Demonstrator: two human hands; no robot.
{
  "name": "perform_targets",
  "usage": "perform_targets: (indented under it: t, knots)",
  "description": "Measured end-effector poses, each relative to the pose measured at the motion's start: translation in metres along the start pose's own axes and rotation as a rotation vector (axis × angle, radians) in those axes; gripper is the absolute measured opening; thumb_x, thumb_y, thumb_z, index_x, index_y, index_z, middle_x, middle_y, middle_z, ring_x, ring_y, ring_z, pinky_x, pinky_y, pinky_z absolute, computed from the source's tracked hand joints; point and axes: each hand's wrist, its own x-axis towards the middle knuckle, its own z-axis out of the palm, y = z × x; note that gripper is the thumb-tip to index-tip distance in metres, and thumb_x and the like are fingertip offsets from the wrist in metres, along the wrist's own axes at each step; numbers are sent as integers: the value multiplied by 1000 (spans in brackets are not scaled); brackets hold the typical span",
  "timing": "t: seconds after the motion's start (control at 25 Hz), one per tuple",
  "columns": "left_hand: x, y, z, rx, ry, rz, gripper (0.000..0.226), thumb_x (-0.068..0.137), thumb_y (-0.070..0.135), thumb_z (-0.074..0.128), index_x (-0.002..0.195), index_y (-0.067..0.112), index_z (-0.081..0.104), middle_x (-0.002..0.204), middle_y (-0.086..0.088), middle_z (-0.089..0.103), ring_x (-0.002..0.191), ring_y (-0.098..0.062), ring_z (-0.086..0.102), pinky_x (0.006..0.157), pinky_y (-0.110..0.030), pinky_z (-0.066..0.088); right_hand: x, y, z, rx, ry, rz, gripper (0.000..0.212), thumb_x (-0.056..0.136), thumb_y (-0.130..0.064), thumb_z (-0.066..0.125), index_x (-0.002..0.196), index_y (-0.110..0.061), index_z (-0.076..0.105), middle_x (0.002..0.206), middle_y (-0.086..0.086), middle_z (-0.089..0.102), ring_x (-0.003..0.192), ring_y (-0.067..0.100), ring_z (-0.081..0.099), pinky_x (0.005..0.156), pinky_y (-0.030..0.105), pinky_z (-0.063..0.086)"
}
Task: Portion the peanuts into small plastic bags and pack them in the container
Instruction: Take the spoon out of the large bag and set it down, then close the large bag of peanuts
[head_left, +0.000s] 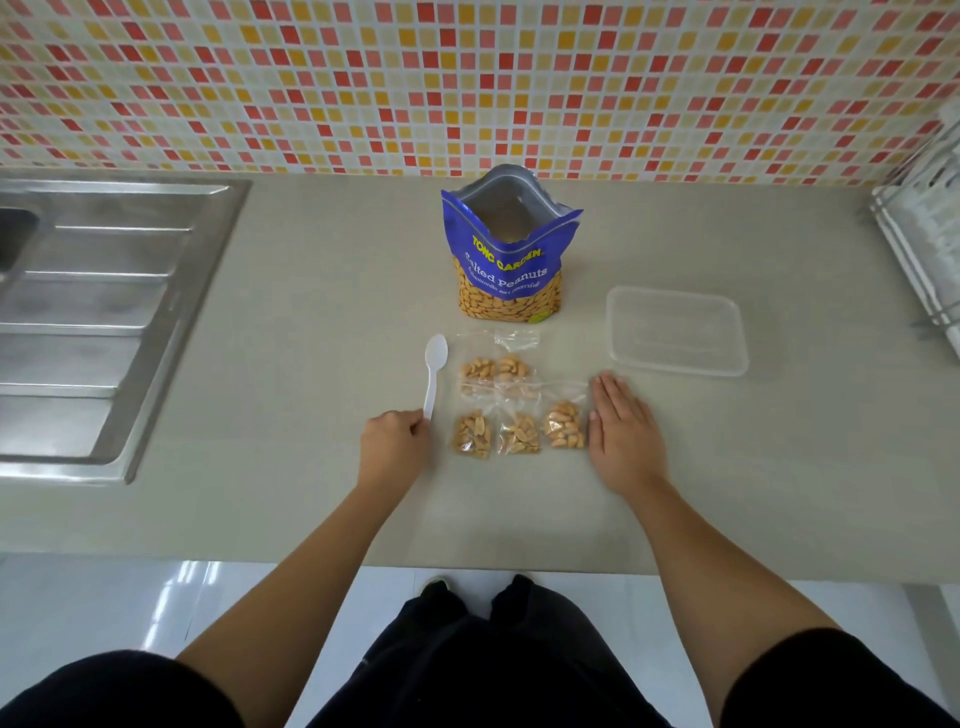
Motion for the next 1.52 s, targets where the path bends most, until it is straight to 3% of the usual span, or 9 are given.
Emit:
perform_targets:
  t: [0.24,0.44,0.64,0.8,0.88,1.0,1.08,1.24,1.52]
  knots:
    - [-6,-4,7,127,84,125,25,86,1,50,61,-3,49,54,4,20,53,-26,32,51,-29,18,2,3,0,91,30,-36,63,91,-35,13,140,-5,39,148,11,38,138,26,34,112,35,24]
    - [9,10,-22,167,220,232,13,83,2,60,74,-7,59,58,-16,44,46,-30,39,48,-29,32,0,-4,-33,376,384,-73,46,93,-23,31,125,1,54,127,19,57,117,23,47,104,31,33]
    - [63,94,-97,118,376,447,32,88,8,57,115,-9,59,90,-31,62,81,-45,62,71,-44,50,75,-48,-119,369,499,-265,48,94,-27,37,127,3,51,128,21,55,121,22,43,108,23,26]
    - [94,154,-145,212,235,586,53,92,16,51,141,1,35,137,-21,48,125,-36,46,101,-40,39,125,-86,-177,310,419,-333,60,91,-42,38,137,-4,42,141,13,44,132,24,39,110,27,25]
    - [110,169,-156,317,140,614,60,89,15,53,143,3,30,141,-21,44,127,-35,43,102,-40,38,142,-97,-194,276,326,-324,62,90,-39,48,142,-8,35,147,10,37,136,23,33,112,31,26]
    - [131,176,-162,512,-8,566,58,85,17,59,136,1,37,135,-22,48,123,-35,46,99,-42,44,161,-100,-200,186,-44,-224,86,78,-23,66,147,-10,19,153,9,23,141,26,24,112,35,26]
    - [136,174,-158,565,-122,545,60,81,19,65,134,1,40,134,-20,49,123,-33,47,96,-39,45,166,-96,-192,147,-243,-160,98,66,-21,76,146,-10,20,150,10,29,138,28,31,109,37,35]
    - [135,172,-147,561,-109,605,39,80,16,66,114,0,54,116,-17,61,108,-31,57,78,-30,44,165,-92,-184,152,-213,-222,75,57,-25,86,124,-15,53,121,7,61,110,26,58,92,35,48]
    - [138,164,-131,715,-68,609,29,84,13,57,112,7,56,111,-15,64,105,-31,59,84,-38,49,161,-88,-184,76,-185,-163,42,73,-23,77,112,-16,64,109,8,66,102,27,60,85,35,49]
